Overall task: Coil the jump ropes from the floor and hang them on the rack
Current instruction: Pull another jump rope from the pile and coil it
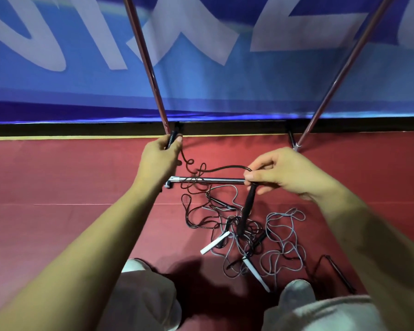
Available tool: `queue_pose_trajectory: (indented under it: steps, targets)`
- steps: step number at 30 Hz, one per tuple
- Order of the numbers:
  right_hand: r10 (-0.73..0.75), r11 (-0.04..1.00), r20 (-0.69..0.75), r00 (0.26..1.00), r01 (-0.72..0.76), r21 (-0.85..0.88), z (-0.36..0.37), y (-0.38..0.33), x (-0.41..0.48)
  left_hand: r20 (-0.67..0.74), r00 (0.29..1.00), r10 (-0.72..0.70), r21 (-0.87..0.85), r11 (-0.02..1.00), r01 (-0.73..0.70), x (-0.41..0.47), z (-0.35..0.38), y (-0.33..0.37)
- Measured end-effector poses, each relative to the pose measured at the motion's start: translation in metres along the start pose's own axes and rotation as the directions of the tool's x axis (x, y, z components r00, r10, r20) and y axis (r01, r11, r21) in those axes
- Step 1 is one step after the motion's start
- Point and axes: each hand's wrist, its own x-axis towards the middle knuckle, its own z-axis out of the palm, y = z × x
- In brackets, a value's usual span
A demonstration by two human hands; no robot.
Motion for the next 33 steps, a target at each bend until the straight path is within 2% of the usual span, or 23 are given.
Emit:
queue_pose_trajectory:
  steps: [1, 3, 4, 6, 9, 11, 13, 16, 19, 22, 24, 27, 30, 33]
  targets:
    - [0.006, 0.998, 0.017, 1.0, -0.007, 0.069, 0.002, -0.004, -0.002, 0.008, 1.0, -0.005, -0.02, 1.0, 0.005, 0.0, 0.001, -0.001]
    - [0.019, 0.982, 0.026, 0.999, -0.024, 0.188, 0.006, -0.01, -0.005, 0.194, 0.98, -0.042, -0.115, 0.991, 0.065, -0.007, 0.009, 0.001]
    - [0.026, 0.97, 0.019, 0.999, -0.03, 0.243, 0.009, -0.011, -0.004, 0.346, 0.936, -0.066, -0.19, 0.972, 0.139, -0.014, 0.015, 0.003]
    - [0.033, 0.942, -0.016, 0.999, -0.026, 0.336, 0.013, -0.011, -0.001, 0.599, 0.795, -0.096, -0.263, 0.914, 0.309, -0.029, 0.028, 0.007]
    - [0.044, 0.916, -0.097, 0.994, -0.001, 0.401, 0.014, -0.01, 0.002, 0.759, 0.641, -0.114, -0.235, 0.87, 0.433, -0.044, 0.043, 0.007]
    - [0.064, 0.926, -0.131, 0.989, -0.01, 0.377, 0.013, -0.005, 0.003, 0.795, 0.598, -0.103, -0.238, 0.853, 0.464, -0.047, 0.047, 0.008]
    - [0.078, 0.953, -0.179, 0.981, -0.021, 0.304, 0.011, -0.001, 0.005, 0.79, 0.611, -0.055, -0.257, 0.874, 0.412, -0.045, 0.046, 0.009]
    - [0.003, 0.972, -0.238, 0.971, 0.054, 0.23, 0.009, 0.002, 0.006, 0.812, 0.583, 0.041, -0.3, 0.885, 0.355, -0.04, 0.042, 0.009]
    - [-0.096, 0.973, -0.087, 0.992, 0.112, 0.202, 0.011, 0.002, 0.005, 0.843, 0.535, 0.05, -0.289, 0.882, 0.372, -0.041, 0.038, 0.012]
    - [-0.111, 0.963, 0.091, 0.99, 0.084, 0.257, 0.011, 0.005, 0.005, 0.88, 0.471, 0.063, -0.26, 0.893, 0.367, -0.041, 0.034, 0.015]
    - [-0.097, 0.958, 0.116, 0.989, 0.061, 0.28, 0.009, 0.003, 0.003, 0.892, 0.448, 0.061, -0.244, 0.899, 0.363, -0.04, 0.033, 0.015]
    - [-0.1, 0.969, 0.015, 0.995, 0.094, 0.23, 0.005, 0.0, 0.003, 0.878, 0.474, 0.068, -0.255, 0.904, 0.343, -0.039, 0.033, 0.013]
    - [-0.115, 0.95, -0.12, 0.986, 0.144, 0.277, 0.0, -0.001, 0.006, 0.85, 0.521, 0.075, -0.287, 0.896, 0.338, -0.04, 0.034, 0.012]
    - [-0.129, 0.947, -0.212, 0.969, 0.184, 0.262, -0.003, -0.001, 0.007, 0.875, 0.483, 0.022, -0.228, 0.9, 0.372, -0.04, 0.034, 0.011]
